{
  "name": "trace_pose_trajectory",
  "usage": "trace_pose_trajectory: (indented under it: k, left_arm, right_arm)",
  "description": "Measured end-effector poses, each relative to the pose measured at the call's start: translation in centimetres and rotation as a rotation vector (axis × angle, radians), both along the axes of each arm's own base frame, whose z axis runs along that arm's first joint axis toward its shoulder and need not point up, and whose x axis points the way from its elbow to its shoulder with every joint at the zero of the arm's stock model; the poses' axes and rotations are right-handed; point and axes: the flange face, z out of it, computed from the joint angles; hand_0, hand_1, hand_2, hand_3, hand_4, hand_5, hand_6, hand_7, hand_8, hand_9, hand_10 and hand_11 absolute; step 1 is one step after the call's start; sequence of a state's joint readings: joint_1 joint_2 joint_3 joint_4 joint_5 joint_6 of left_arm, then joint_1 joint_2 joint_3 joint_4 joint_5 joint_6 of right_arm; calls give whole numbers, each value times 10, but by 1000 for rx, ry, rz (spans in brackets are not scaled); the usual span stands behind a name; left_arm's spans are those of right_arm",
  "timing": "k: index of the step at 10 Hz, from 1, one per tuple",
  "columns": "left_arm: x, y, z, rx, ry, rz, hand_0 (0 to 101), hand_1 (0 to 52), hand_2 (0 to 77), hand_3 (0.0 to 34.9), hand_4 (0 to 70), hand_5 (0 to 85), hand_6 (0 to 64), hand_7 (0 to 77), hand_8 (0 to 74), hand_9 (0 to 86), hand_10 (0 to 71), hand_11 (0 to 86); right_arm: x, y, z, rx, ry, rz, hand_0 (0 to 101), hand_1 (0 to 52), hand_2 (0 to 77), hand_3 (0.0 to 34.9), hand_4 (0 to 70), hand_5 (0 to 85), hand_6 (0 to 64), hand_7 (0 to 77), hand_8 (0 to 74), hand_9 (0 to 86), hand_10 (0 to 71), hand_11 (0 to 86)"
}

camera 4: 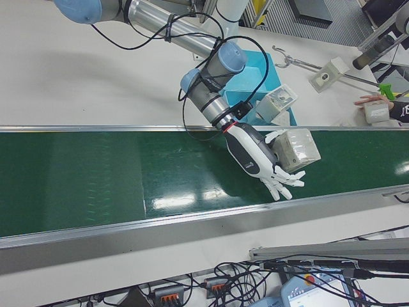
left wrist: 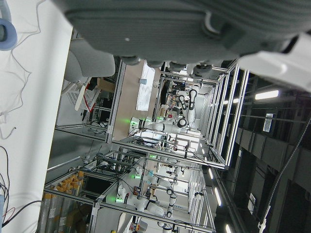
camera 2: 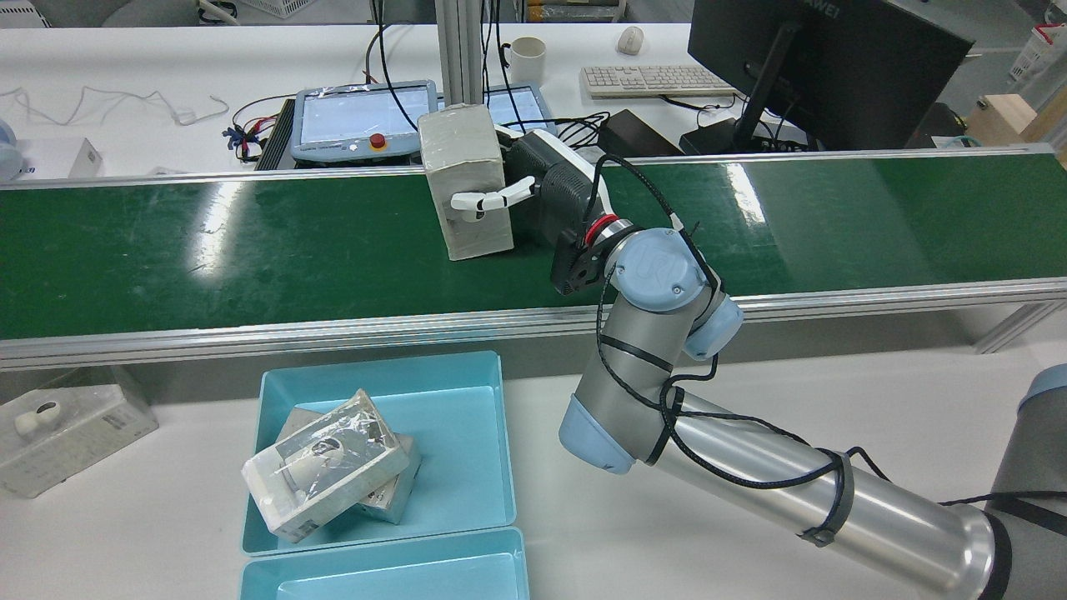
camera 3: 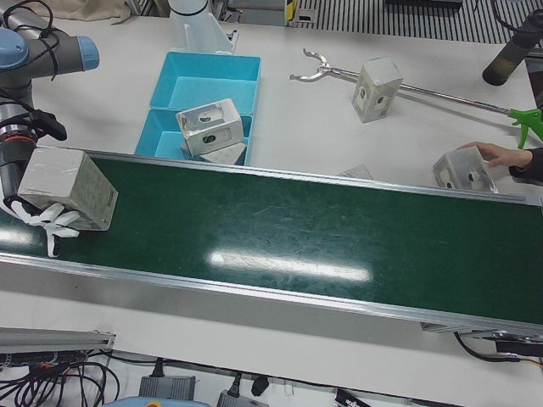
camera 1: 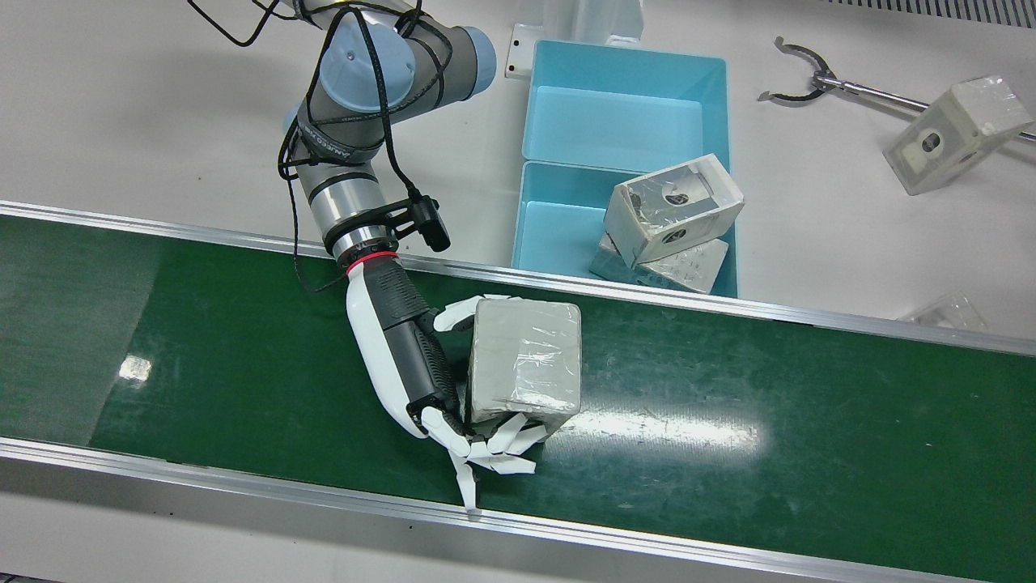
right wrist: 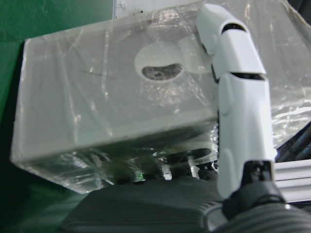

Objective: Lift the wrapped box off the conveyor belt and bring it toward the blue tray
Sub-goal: 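Lift the wrapped box off the belt toward the blue tray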

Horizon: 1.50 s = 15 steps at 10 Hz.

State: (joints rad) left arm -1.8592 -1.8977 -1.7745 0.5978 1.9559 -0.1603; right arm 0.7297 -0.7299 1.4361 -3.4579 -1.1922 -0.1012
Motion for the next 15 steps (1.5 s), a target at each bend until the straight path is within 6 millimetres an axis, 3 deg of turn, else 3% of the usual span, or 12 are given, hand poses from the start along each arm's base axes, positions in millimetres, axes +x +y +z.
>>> trace_pose_trajectory:
  k: [1, 2, 3, 4, 5, 6, 8, 9, 11, 13, 14, 15]
  left_arm:
    - [0, 0, 0, 0, 0, 0, 0, 0, 5, 0, 0, 11, 5, 0, 5, 0, 5, 5]
    - [0, 0, 0, 0, 0, 0, 0, 0, 5, 0, 0, 11, 5, 0, 5, 0, 5, 5]
    - [0, 0, 0, 0, 0, 0, 0, 0, 5, 0, 0, 11, 5, 0, 5, 5, 5, 5]
    - [0, 0, 0, 0, 0, 0, 0, 0, 5, 0, 0, 11, 5, 0, 5, 5, 5, 5]
    - [0, 0, 0, 0, 0, 0, 0, 0, 5, 0, 0, 11, 5, 0, 5, 5, 5, 5]
    - [0, 0, 0, 0, 0, 0, 0, 0, 5, 0, 0, 11, 5, 0, 5, 0, 0, 5]
    - [0, 0, 0, 0, 0, 0, 0, 0, 5, 0, 0, 11, 5, 5, 5, 5, 5, 5]
    - [0, 0, 0, 0, 0, 0, 0, 0, 5, 0, 0, 11, 5, 5, 5, 5, 5, 5]
    - [0, 0, 0, 0, 0, 0, 0, 0, 11, 0, 0, 11, 5, 0, 5, 5, 5, 5]
    - [0, 0, 0, 0, 0, 0, 0, 0, 5, 0, 0, 11, 5, 0, 5, 0, 5, 5]
    - [0, 0, 0, 0, 0, 0, 0, 0, 5, 0, 0, 11, 5, 0, 5, 0, 5, 5]
    - [0, 0, 0, 0, 0, 0, 0, 0, 5, 0, 0, 11, 5, 0, 5, 0, 5, 5]
  right_arm:
    - [2, 0, 1, -7, -7, 20, 533, 131, 295, 5, 191, 502, 251, 305, 245, 267, 5, 82]
    - [6, 1, -1, -8, -17, 36, 515, 109, 305, 0, 245, 545, 300, 338, 338, 349, 0, 218]
    - [9, 3, -6, -4, -30, 43, 515, 109, 305, 0, 245, 545, 300, 338, 338, 349, 0, 218]
    - [12, 6, -15, 6, -47, 45, 549, 71, 322, 0, 316, 573, 355, 398, 415, 409, 49, 404]
    - [16, 10, -26, 15, -65, 43, 549, 71, 322, 0, 316, 573, 355, 398, 415, 409, 49, 404]
    - [18, 19, -39, 23, -83, 31, 543, 71, 322, 0, 387, 595, 420, 491, 464, 469, 240, 562]
    - [11, 63, -69, 39, -107, -41, 527, 71, 322, 0, 393, 600, 425, 507, 469, 485, 251, 584]
    - [2, 89, -82, 50, -120, -89, 524, 16, 365, 0, 404, 605, 431, 535, 469, 502, 256, 611]
    - [-10, 130, -92, 63, -134, -162, 524, 16, 365, 0, 404, 611, 431, 551, 469, 518, 256, 627]
    - [-12, 161, -81, 62, -105, -240, 524, 16, 365, 0, 431, 644, 453, 589, 469, 518, 284, 671]
    - [-8, 171, -71, 66, -90, -277, 524, 16, 365, 0, 480, 714, 491, 687, 469, 518, 327, 671]
    - [2, 179, -61, 70, -82, -296, 524, 16, 365, 0, 480, 714, 491, 687, 469, 518, 327, 671]
